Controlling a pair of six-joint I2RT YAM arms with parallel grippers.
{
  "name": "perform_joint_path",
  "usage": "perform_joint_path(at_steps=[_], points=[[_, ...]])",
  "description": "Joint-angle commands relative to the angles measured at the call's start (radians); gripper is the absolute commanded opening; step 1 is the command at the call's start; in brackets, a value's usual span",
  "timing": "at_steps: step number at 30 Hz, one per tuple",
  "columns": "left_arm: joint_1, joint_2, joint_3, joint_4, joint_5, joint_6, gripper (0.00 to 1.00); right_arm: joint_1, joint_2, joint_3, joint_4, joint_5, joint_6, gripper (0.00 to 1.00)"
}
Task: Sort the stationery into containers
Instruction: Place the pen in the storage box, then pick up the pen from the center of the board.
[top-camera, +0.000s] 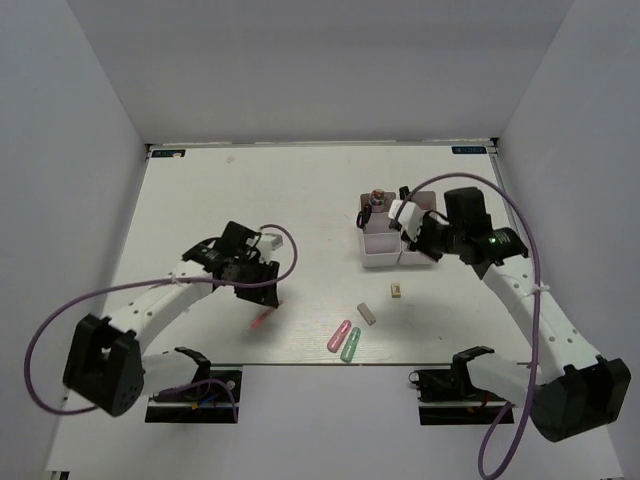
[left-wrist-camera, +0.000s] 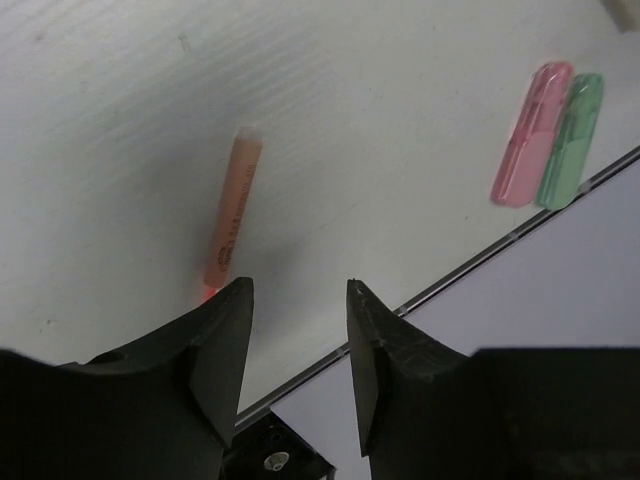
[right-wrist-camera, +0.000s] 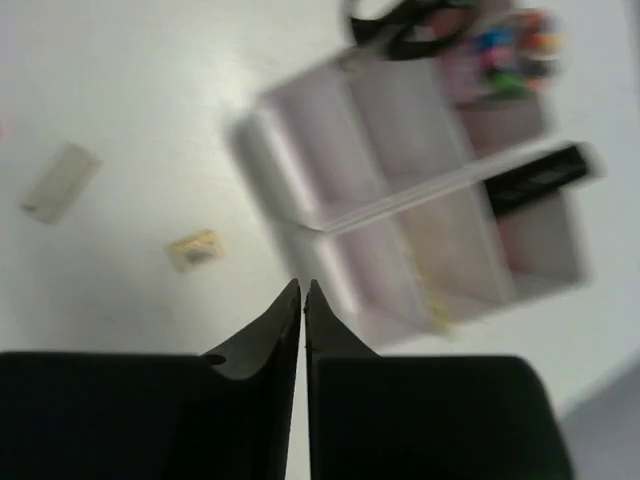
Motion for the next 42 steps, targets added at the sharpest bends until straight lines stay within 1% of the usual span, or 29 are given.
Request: perform_joint_path(at_steps=[1,2,3,5,7,10,11,17,18,22,27,30,31,34,35,37,40,41,42], points=[[-0.086,0.087,0.074,-0.074,-0.072,0.079,0.53,-0.001,-0.027,-0.131,0.023,-0.265,0.288,0.00],[-0.113,0.107,0.094,-0.083,-0.113,0.091,0.56,-0.004,-0.039,-0.150,0.069,-0.274,0.325,0.00],[-0.141,0.159,0.111,-0.089,-0.163,0.100,0.57,-0.003,-0.069,-0.211,0.112,-0.285,0.334,0.00],[-0.159,0.194,0.131,-0.102,-0.201,0.117,0.58,-0.003,-0.085,-0.244,0.171,-0.305,0.397,0.05],[-0.170,0.237,0.144,-0.106,-0.254,0.128,0.58,-0.010,-0.106,-0.278,0.181,-0.336,0.422,0.06],[-0.175,0.277,0.163,-0.112,-0.290,0.149,0.58,-0.010,-0.129,-0.298,0.180,-0.337,0.417,0.06],[-0.175,0.279,0.163,-0.102,-0.290,0.151,0.60,-0.010,-0.139,-0.301,0.183,-0.339,0.416,0.06],[-0.173,0.365,0.209,-0.103,-0.296,0.155,0.60,-0.026,-0.160,-0.298,0.172,-0.350,0.420,0.06],[-0.173,0.378,0.215,-0.102,-0.288,0.186,0.60,-0.027,-0.165,-0.296,0.170,-0.348,0.423,0.08],[-0.175,0.420,0.214,-0.089,-0.265,0.185,0.60,-0.043,-0.177,-0.291,0.167,-0.339,0.429,0.08],[-0.193,0.444,0.214,-0.080,-0.274,0.178,0.57,-0.059,-0.183,-0.291,0.173,-0.330,0.431,0.08],[-0.205,0.484,0.211,-0.077,-0.317,0.172,0.48,-0.065,-0.188,-0.285,0.172,-0.325,0.436,0.08],[-0.209,0.487,0.212,-0.077,-0.326,0.169,0.39,-0.066,-0.186,-0.287,0.172,-0.324,0.437,0.08],[-0.228,0.506,0.215,-0.088,-0.350,0.172,0.21,-0.075,-0.195,-0.282,0.173,-0.322,0.440,0.06],[-0.236,0.510,0.215,-0.089,-0.377,0.171,0.11,-0.079,-0.197,-0.284,0.170,-0.320,0.442,0.06],[-0.253,0.521,0.212,-0.097,-0.409,0.171,0.00,-0.072,-0.201,-0.278,0.167,-0.320,0.446,0.02],[-0.262,0.520,0.227,-0.118,-0.431,0.131,0.00,-0.090,-0.205,-0.273,0.169,-0.302,0.469,0.00],[-0.262,0.491,0.244,-0.126,-0.432,0.116,0.00,-0.090,-0.205,-0.264,0.179,-0.266,0.481,0.00],[-0.264,0.475,0.276,-0.137,-0.432,0.109,0.00,-0.087,-0.203,-0.262,0.186,-0.179,0.494,0.05]])
